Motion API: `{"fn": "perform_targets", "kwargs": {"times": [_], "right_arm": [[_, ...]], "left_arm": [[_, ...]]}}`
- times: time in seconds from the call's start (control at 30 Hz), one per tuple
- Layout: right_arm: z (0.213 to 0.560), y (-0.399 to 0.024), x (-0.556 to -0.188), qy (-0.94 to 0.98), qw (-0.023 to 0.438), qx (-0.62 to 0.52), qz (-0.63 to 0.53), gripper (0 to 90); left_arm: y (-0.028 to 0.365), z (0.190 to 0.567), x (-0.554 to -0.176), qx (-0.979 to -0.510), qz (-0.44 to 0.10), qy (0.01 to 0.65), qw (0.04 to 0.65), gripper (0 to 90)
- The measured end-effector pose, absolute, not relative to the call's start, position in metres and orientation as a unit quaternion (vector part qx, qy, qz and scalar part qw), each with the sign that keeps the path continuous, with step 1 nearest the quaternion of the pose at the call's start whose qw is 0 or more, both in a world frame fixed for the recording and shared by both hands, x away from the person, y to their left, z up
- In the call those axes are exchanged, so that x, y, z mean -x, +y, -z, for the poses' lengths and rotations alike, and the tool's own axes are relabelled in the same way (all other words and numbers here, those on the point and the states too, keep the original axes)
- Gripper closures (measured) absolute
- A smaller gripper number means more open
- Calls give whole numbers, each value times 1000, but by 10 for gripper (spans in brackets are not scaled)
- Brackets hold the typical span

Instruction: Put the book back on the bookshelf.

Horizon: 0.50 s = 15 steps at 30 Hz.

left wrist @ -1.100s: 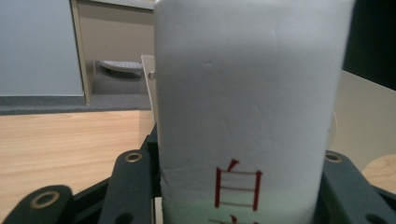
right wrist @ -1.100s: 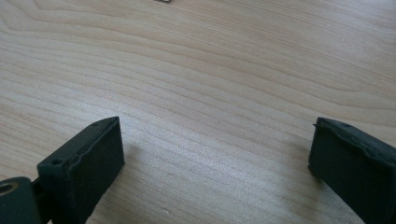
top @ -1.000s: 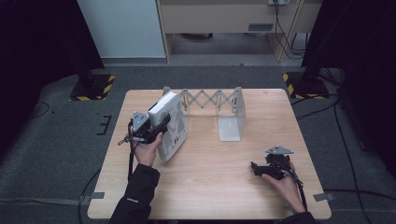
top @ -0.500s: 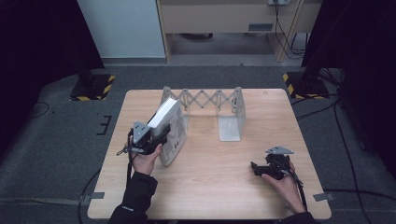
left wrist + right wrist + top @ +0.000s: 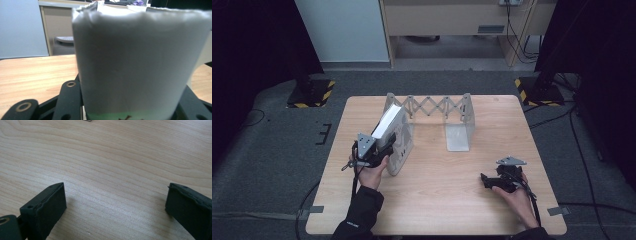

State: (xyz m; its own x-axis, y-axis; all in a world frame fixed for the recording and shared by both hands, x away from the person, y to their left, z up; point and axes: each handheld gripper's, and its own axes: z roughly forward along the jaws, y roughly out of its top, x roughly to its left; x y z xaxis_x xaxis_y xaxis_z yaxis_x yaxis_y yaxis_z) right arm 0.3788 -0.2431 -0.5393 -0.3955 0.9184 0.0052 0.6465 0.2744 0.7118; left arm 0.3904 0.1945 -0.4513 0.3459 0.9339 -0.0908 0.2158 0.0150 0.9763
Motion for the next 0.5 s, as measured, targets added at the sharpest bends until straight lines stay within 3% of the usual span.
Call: {"fn": "perform_targets", "kwargs": {"times": [0.5], "right_arm": [[539, -243, -379, 770, 210, -508, -324, 35]], "left_arm": [[187, 450, -410, -611, -349, 475, 529, 515]]}}
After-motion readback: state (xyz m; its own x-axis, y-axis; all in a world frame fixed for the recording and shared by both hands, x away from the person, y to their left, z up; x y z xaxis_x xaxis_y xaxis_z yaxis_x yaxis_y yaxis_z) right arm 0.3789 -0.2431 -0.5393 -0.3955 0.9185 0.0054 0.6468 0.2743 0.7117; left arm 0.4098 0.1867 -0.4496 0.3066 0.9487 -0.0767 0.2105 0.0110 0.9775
